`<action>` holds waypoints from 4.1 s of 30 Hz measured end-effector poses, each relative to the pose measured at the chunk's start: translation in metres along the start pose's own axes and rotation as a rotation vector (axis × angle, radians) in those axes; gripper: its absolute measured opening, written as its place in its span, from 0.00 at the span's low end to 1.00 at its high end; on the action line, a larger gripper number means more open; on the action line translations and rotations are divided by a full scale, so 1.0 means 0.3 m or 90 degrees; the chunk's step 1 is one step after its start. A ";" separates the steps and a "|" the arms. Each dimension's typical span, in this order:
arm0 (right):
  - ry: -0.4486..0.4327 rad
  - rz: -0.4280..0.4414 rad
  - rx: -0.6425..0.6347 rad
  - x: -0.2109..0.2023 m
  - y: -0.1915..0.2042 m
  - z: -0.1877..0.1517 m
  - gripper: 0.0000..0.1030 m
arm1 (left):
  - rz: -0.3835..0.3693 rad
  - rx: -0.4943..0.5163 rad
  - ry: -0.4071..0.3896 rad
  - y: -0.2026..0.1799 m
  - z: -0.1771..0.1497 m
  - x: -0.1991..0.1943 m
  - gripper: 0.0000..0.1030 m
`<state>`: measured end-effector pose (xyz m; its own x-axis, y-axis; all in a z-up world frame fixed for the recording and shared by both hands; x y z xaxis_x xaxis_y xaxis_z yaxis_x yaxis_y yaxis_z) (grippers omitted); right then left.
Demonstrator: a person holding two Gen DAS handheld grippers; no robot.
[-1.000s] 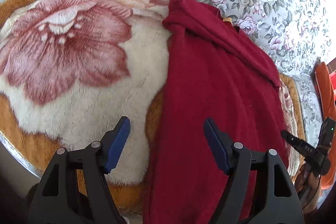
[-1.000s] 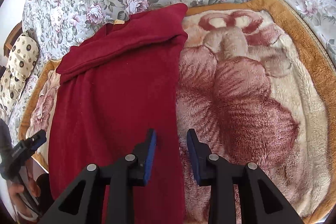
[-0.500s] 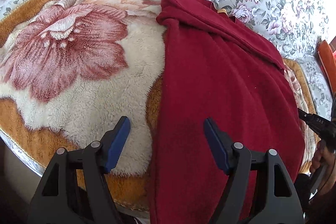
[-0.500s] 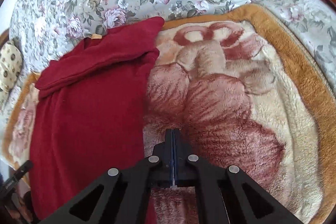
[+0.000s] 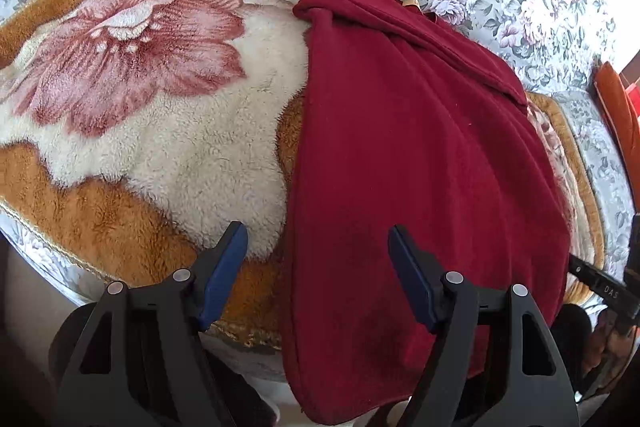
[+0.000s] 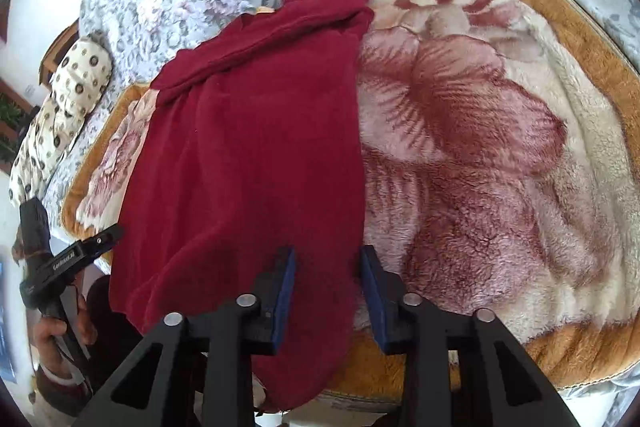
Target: Fold small clothes
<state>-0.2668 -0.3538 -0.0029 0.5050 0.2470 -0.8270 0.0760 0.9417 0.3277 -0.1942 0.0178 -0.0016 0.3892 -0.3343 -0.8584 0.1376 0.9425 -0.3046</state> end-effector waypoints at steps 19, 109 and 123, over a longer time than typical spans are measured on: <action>0.058 0.001 0.024 -0.098 -0.033 -0.103 0.34 | -0.093 -0.066 0.052 0.043 -0.089 -0.053 0.71; -0.168 0.006 0.131 0.232 -0.362 0.920 0.37 | -0.133 -0.162 -0.062 -0.069 1.028 0.188 0.78; -0.094 0.072 0.113 0.223 -0.259 0.575 0.37 | -0.122 -0.077 0.023 -0.071 0.555 0.212 0.78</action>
<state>-0.0906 -0.4498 -0.0047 0.6383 0.2994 -0.7092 0.1558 0.8519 0.4999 -0.0207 -0.0236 0.0190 0.3337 -0.5090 -0.7935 0.0950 0.8556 -0.5089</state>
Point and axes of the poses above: each gripper's, at about its wrist camera, not at the fingertips, and x roughly the way its jaws point, y to its left, z to its top, the point moved 2 cm from there along x, roughly the way its jaws point, and after that the axes turned 7 degrees about -x, right-handed, at the moved point
